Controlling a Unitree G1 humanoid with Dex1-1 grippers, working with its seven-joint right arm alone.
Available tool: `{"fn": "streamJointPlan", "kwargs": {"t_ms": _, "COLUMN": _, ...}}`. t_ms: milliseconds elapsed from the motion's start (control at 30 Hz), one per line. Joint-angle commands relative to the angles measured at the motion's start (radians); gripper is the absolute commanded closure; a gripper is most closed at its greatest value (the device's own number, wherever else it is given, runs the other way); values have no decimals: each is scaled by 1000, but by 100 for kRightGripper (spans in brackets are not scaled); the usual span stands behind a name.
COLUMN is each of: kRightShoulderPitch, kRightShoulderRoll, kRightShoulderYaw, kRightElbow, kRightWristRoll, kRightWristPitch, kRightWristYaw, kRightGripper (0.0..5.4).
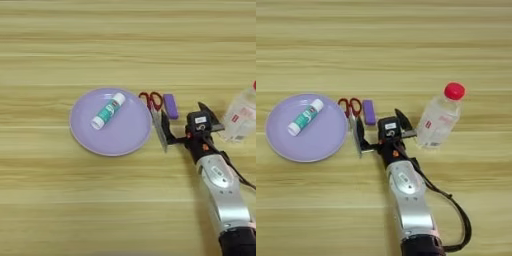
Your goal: Move the objects on the table
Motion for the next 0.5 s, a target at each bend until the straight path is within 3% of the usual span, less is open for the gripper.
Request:
{"fn": "streamJointPlan", "kwargs": {"t_ms": 33, "kRightShoulderPitch": -99, "kRightShoulderRoll": -20, "kRightShoulderYaw": -12, "kRightElbow": 11, "kRightWristRoll": -2, "kRightWristPitch": 14, "kRightWristYaw": -19, "kRightGripper": 5}}
{"fn": "streamJointPlan", "kwargs": {"t_ms": 500, "kRightShoulderPitch": -168, "kRightShoulderRoll": -12, "kRightShoulderYaw": -32, "kRightElbow": 155, "kRightWristRoll": 22, "kRightWristPitch": 17, "kRightWristYaw": -34, "kRightGripper": 5}}
